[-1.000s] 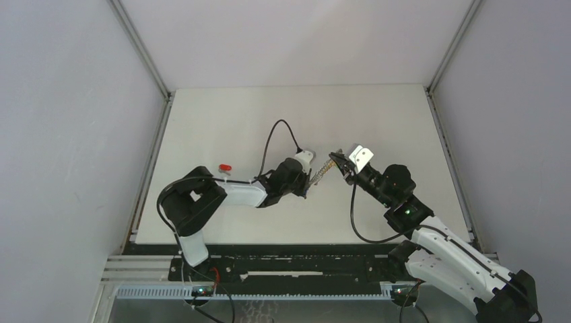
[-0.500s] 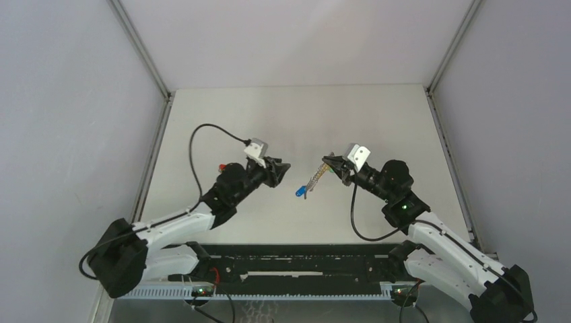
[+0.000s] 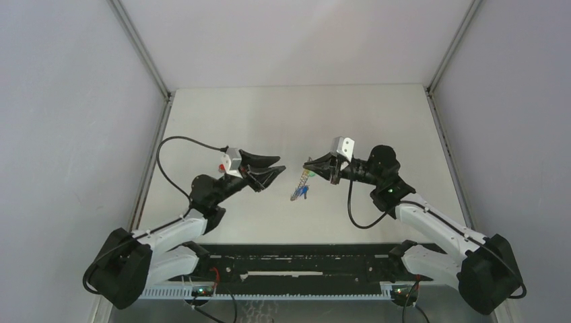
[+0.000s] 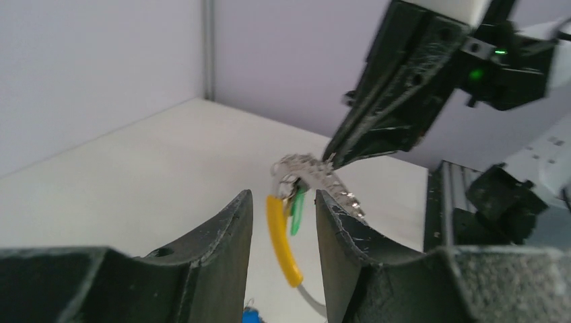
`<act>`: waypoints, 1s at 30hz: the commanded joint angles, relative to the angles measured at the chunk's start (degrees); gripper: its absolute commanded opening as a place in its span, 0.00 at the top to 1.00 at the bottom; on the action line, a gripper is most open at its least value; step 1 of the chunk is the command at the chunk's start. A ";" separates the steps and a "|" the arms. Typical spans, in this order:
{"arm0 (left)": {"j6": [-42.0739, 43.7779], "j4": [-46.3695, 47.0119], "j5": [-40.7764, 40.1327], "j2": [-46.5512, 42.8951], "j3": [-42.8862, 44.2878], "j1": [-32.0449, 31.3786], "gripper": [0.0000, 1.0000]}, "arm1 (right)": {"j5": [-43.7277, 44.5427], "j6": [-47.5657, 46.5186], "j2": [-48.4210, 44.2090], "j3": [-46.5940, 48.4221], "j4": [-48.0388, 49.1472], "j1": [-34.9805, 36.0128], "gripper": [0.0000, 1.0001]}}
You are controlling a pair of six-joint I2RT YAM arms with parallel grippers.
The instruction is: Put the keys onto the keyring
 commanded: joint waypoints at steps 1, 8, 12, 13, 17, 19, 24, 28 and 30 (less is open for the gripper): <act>-4.43 17.75 9.93 3.87 -0.56 0.45 0.56 | -8.22 4.16 2.17 5.14 7.67 -0.07 1.00; -1.24 15.31 16.09 5.05 1.83 0.47 0.57 | -11.82 2.41 3.79 8.83 2.74 1.10 1.00; 2.95 7.25 16.30 3.35 3.22 0.48 0.59 | -13.90 0.41 4.32 10.56 -0.86 1.91 1.00; 3.57 6.31 16.45 2.88 3.35 0.48 0.59 | -14.21 -0.14 4.61 10.87 -1.77 2.20 1.00; 6.02 1.64 16.58 1.39 4.53 0.39 0.63 | -15.69 -1.10 5.70 11.89 -3.22 3.00 1.00; 6.71 0.59 16.84 0.81 4.74 0.30 0.66 | -16.28 -1.59 6.30 12.68 -4.10 3.45 1.00; 7.59 0.55 18.50 -0.63 4.36 -0.21 0.67 | -16.22 -3.37 7.52 14.22 -7.56 4.18 1.00; 7.86 0.53 19.25 -0.83 4.30 -0.47 0.68 | -16.31 -3.65 7.83 14.57 -7.92 4.61 1.00; 7.93 0.57 19.67 -0.82 4.36 -0.70 0.68 | -16.28 -3.91 8.09 14.73 -8.37 4.79 1.00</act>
